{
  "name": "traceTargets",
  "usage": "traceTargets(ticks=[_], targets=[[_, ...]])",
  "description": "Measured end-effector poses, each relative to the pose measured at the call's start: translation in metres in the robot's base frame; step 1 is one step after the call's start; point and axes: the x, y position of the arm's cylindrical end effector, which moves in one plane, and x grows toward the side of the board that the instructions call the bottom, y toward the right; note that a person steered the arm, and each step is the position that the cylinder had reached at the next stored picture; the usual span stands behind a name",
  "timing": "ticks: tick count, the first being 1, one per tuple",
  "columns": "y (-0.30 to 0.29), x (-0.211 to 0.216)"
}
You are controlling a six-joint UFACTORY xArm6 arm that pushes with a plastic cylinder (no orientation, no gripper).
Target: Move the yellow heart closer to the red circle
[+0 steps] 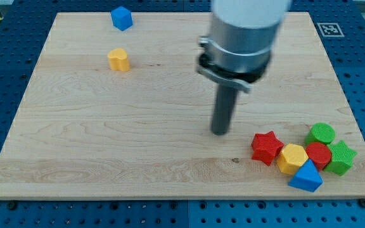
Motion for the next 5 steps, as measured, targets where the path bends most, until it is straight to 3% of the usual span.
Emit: traceTargets(ticks=[3, 4, 5], targets=[[-0.238, -0.102], [-0.234, -0.160], [-0.212, -0.180]])
